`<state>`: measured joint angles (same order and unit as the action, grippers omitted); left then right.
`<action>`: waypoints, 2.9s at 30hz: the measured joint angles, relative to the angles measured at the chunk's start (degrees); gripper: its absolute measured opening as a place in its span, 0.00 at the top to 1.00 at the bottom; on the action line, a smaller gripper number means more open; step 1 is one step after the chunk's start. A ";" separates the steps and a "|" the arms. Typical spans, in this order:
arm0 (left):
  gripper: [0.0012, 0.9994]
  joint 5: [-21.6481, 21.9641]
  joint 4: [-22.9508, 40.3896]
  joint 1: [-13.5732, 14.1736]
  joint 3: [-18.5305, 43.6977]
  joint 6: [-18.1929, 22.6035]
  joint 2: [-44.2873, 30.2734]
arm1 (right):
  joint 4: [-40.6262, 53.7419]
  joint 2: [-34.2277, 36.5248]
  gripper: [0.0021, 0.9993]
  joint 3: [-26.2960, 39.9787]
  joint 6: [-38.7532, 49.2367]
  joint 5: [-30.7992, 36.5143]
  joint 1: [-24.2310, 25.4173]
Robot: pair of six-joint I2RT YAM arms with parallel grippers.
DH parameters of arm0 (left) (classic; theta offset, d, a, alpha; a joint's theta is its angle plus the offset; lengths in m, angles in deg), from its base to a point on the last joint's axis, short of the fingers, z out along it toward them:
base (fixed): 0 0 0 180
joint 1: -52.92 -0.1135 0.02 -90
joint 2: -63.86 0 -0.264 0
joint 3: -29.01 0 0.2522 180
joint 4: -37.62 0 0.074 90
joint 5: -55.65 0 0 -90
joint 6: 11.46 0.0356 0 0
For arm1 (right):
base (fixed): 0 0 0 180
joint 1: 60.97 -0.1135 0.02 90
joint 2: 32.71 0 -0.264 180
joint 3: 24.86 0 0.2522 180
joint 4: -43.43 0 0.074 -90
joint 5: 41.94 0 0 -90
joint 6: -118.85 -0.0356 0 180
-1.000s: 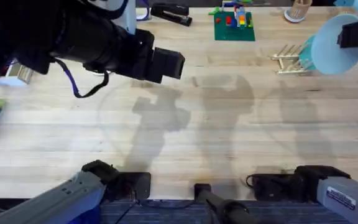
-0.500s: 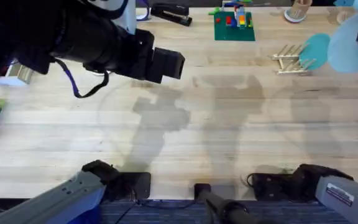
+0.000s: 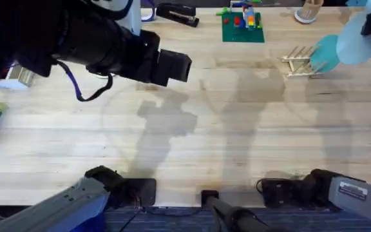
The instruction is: Pick up the plates from the table one by one and place each into a slot on the dish rack.
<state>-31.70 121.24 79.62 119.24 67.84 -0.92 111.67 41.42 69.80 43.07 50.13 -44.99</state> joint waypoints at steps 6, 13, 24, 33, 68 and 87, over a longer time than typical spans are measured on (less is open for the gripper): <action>0.01 0.00 0.00 0.00 0.00 0.00 0.00 | -2.24 2.56 0.97 0.00 0.65 0.02 0.00; 0.01 0.00 0.00 0.00 0.00 0.00 0.00 | -4.69 4.57 0.97 0.00 1.27 0.01 0.81; 0.01 0.00 0.00 0.00 0.00 -0.02 0.00 | -5.05 7.62 0.97 0.00 2.14 0.02 2.45; 0.01 0.00 0.00 0.00 0.00 -0.02 0.00 | -6.29 8.66 0.97 0.00 2.56 0.02 2.45; 0.01 0.00 0.00 0.00 0.00 0.00 0.00 | -11.32 15.07 0.97 0.04 2.80 0.02 2.45; 0.01 0.00 0.00 0.00 0.00 0.00 0.00 | -13.88 16.95 0.97 0.04 2.80 0.00 2.45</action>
<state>-31.70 121.24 79.62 119.24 67.84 -0.92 97.79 58.37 69.85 45.86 50.13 -42.54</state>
